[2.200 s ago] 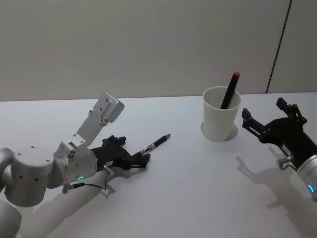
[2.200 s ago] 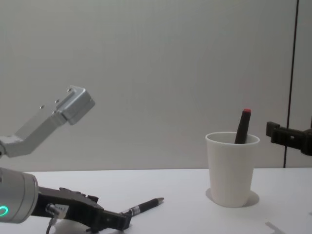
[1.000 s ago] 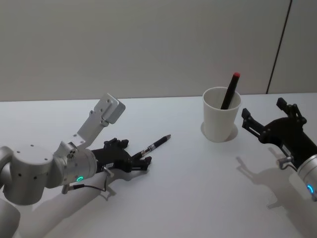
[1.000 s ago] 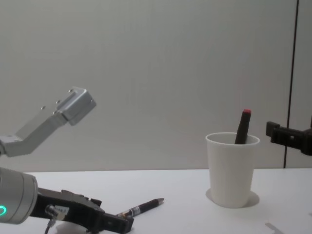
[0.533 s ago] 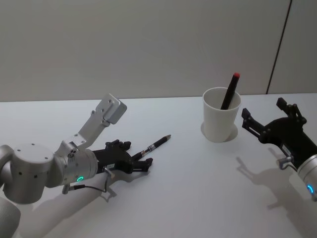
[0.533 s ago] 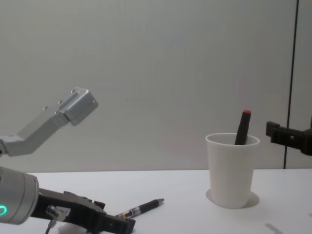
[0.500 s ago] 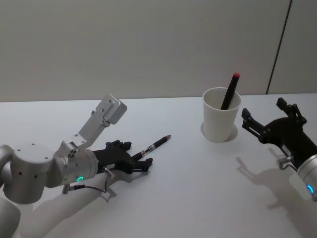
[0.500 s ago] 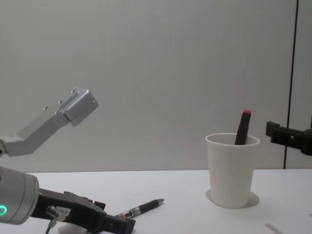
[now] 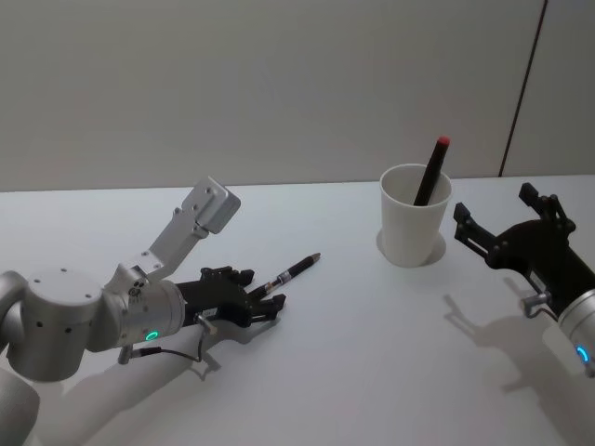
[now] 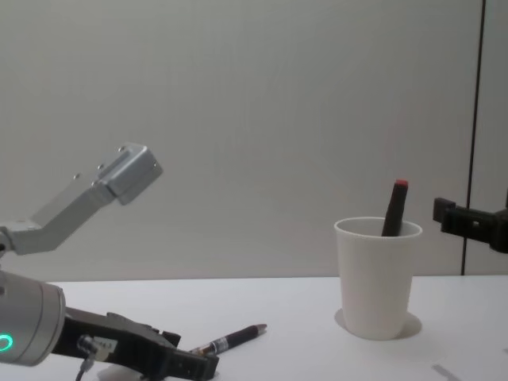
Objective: Place the pen into the pen holder.
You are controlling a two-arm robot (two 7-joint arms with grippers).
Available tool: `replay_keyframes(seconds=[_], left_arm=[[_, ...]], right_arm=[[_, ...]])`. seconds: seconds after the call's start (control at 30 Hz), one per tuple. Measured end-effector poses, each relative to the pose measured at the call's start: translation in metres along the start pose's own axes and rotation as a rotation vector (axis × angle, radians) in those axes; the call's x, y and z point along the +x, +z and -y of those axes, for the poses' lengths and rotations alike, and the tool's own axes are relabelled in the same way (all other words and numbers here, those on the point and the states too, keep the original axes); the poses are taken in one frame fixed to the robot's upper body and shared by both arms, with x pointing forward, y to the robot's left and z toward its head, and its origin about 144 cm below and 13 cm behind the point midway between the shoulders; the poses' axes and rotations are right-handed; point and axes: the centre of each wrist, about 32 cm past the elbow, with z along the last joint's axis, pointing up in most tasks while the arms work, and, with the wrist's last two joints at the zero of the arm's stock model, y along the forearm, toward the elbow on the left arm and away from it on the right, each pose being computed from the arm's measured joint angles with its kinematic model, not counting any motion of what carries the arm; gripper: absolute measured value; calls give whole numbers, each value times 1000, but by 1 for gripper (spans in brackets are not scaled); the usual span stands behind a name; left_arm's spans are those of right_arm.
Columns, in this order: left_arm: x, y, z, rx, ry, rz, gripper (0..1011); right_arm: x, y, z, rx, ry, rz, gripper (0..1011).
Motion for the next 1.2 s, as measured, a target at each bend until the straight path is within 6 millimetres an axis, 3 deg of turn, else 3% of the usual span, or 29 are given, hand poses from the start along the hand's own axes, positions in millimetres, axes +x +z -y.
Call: replay_keyframes(seconds=[0.7,1.07,1.2], left_arm=[[2,-4,-3,-18,-10,-22,564],[2,-6,-5,-33,-30,-38,195],[2,-6,-5,-38,-35,-41,161]], right_arm=[[0,0,0,0,0,0,1001],[0,0,0,0,0,0,1001],[0,0,0,0,0,0,1001]])
